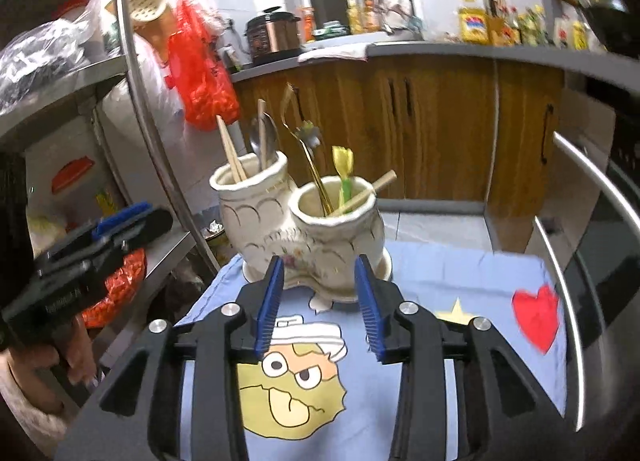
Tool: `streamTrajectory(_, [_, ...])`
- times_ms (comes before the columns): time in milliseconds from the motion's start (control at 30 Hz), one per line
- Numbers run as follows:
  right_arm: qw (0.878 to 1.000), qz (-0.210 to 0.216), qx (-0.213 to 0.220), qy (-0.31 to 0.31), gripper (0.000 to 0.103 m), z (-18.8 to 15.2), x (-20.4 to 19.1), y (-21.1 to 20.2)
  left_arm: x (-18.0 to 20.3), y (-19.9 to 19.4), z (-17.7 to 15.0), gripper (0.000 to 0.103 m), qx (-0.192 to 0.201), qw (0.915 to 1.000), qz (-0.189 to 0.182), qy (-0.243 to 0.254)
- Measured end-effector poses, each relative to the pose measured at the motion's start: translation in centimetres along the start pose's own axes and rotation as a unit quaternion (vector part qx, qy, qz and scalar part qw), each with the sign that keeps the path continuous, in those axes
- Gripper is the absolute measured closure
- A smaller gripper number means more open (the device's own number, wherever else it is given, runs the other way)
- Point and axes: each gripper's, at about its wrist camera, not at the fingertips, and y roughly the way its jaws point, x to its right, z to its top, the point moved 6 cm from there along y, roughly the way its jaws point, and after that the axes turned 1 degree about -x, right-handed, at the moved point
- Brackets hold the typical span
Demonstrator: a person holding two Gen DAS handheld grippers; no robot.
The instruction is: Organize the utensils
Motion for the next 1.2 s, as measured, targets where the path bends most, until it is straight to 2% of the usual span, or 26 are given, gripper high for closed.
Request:
streamTrajectory(33, [1.0,-0.004,0.001,0.008,0.06,-0.6,0.4,0.2,-0.1,0.3,-0.7,0.032,-0.003,1.0,0.007,-0.002])
streamTrajectory(167, [1.0,-0.023,0.0,0.002,0.045,-1.5,1.0,0.8,-1.2,1.0,-1.8,0.021,-0.006,0.9997,0.023,-0.007])
streamTrajectory(200, [1.0,-0.026,0.005,0.0,0.037,-1.6,1.2,0.7,-1.4,1.1,-2.0,0.018,-0.005,0.9996,0.027,-0.007])
streamTrajectory(333, [0.999,-0.029,0.023,-0.003,0.016,-1.8,1.7,0.5,-2.3,2.1,-3.1,0.014,-0.026,0.9988,0.037,-0.019])
streamTrajectory(400, [0.999,-0.03,0.024,-0.001,0.012,-1.9,1.9,0.6,-2.7,2.6,-3.6,0.012,-0.042,0.9979,0.04,-0.028])
streamTrajectory(500, [0.999,-0.023,0.028,0.003,0.005,-1.7,2.0,0.4,-2.6,2.6,-3.7,0.01,-0.04,0.9977,0.054,-0.011])
streamTrajectory(833, [0.999,-0.036,0.032,-0.005,0.006,-1.9,1.9,0.5,-2.0,2.7,-3.9,0.01,-0.043,0.9967,0.068,0.011])
streamTrajectory(1200, [0.998,-0.04,0.036,-0.023,0.006,-2.0,1.4,0.3,-1.3,2.6,-3.9,0.01,-0.041,0.9969,0.065,0.018])
